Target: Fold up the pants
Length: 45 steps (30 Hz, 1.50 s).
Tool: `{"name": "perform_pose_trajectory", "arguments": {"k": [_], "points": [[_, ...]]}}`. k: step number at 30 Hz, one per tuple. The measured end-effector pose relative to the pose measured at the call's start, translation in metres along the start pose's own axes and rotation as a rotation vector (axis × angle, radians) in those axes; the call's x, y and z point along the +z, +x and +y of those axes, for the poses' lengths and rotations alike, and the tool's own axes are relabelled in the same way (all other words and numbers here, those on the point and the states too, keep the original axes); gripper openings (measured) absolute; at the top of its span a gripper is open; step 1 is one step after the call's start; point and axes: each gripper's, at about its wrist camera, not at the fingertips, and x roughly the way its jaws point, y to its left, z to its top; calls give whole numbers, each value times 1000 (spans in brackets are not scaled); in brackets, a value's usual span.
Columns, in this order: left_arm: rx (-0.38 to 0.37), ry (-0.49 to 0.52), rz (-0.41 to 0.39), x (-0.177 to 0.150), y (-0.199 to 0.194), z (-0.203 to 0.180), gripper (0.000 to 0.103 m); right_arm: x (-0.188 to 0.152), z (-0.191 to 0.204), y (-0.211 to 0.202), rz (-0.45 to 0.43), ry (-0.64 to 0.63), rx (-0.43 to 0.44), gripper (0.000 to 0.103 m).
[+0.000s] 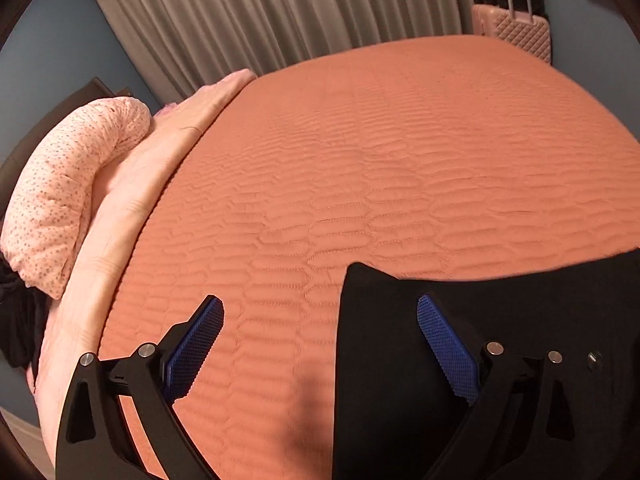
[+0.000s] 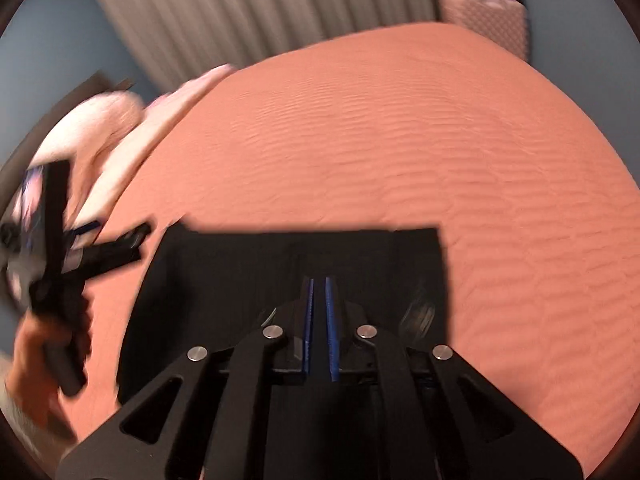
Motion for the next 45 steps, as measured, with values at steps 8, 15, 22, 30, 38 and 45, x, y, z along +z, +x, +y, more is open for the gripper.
{"name": "perform_pose_trajectory", "arguments": {"k": [8,15,22,30,38,45], "points": [[-52,-29,27,-61,-59,-18,96,-74,11,-41,27,-26,-71,8],[-94,-49,80,-93,-72,-28,96,-99,-15,-53,66,80,-109,9],[-114,-66,217,-136,-43,-33,98,-108,-30,-33,83,92,-29,8],[-126,-217,221,-170,-37,24,98,-90,1,-65,40,50,-13,14],[-16,-119,191,-178,-44,50,98,-110,-48,-85,85,129,-30,21],[-391,-177,225,-133,-15,47,98,-92,-61,-109,32,73,-53,98]]}}
